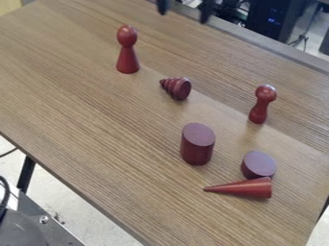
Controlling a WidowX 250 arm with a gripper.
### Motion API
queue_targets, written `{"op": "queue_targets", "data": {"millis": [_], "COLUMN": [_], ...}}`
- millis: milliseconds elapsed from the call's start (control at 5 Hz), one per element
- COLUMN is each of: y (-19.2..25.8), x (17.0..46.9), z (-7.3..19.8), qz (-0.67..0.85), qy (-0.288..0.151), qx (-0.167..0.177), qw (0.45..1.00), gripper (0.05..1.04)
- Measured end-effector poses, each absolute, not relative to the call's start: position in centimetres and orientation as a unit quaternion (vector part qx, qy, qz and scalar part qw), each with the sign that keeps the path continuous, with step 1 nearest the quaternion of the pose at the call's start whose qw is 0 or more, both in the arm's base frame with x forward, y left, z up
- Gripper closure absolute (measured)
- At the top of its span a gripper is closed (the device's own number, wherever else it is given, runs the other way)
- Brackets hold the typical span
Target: Move pawn piece from lower right to the middle of the table.
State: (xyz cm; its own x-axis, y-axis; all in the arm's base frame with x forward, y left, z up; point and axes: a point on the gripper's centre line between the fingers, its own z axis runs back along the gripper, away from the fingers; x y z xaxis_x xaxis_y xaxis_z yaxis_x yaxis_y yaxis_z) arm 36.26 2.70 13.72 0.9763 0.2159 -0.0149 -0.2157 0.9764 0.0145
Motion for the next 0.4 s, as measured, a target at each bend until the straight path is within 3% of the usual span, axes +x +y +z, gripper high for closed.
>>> {"op": "queue_targets", "data": {"millis": [400], "y": [0.07], "x": [36.84], "z": [12.89], "qz": [0.061], "qy": [0.01], "qx": [-0.006], "qw": [0.998], "gripper": [0.083]}}
